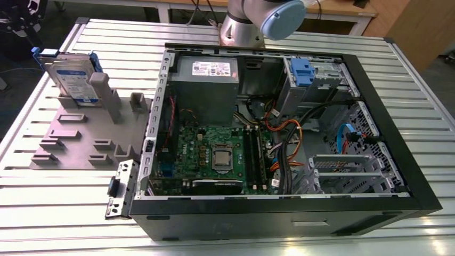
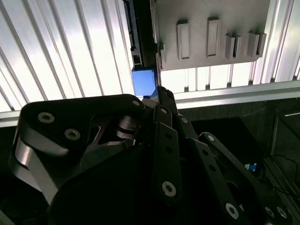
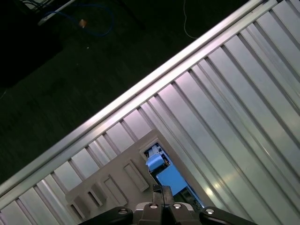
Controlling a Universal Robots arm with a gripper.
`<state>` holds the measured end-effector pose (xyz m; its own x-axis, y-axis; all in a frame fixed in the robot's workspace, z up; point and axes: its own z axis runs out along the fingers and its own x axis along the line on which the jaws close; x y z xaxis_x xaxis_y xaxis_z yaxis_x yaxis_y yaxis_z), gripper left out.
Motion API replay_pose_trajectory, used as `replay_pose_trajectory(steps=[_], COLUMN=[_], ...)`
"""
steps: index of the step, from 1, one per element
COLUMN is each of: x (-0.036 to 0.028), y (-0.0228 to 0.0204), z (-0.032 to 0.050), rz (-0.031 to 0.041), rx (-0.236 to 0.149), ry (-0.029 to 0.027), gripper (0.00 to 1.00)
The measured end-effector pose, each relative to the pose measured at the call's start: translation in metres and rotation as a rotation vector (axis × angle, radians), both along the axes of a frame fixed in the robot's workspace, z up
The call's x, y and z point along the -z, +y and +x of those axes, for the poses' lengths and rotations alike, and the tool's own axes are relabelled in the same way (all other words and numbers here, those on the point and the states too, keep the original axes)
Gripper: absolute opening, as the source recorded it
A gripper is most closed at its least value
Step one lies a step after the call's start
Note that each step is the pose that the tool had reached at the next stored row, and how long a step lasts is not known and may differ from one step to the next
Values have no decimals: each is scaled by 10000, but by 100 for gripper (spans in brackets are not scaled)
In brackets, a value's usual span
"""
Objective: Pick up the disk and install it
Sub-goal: 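Pick up the disk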
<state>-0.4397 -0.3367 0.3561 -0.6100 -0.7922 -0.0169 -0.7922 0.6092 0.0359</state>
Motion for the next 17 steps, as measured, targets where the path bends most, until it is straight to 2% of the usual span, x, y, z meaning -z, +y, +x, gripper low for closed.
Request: replay_pose_trajectory(steps=[17], x=[0], y=[0], z=[0], rz=[0], rx=[-407], ry=[0], gripper=[11])
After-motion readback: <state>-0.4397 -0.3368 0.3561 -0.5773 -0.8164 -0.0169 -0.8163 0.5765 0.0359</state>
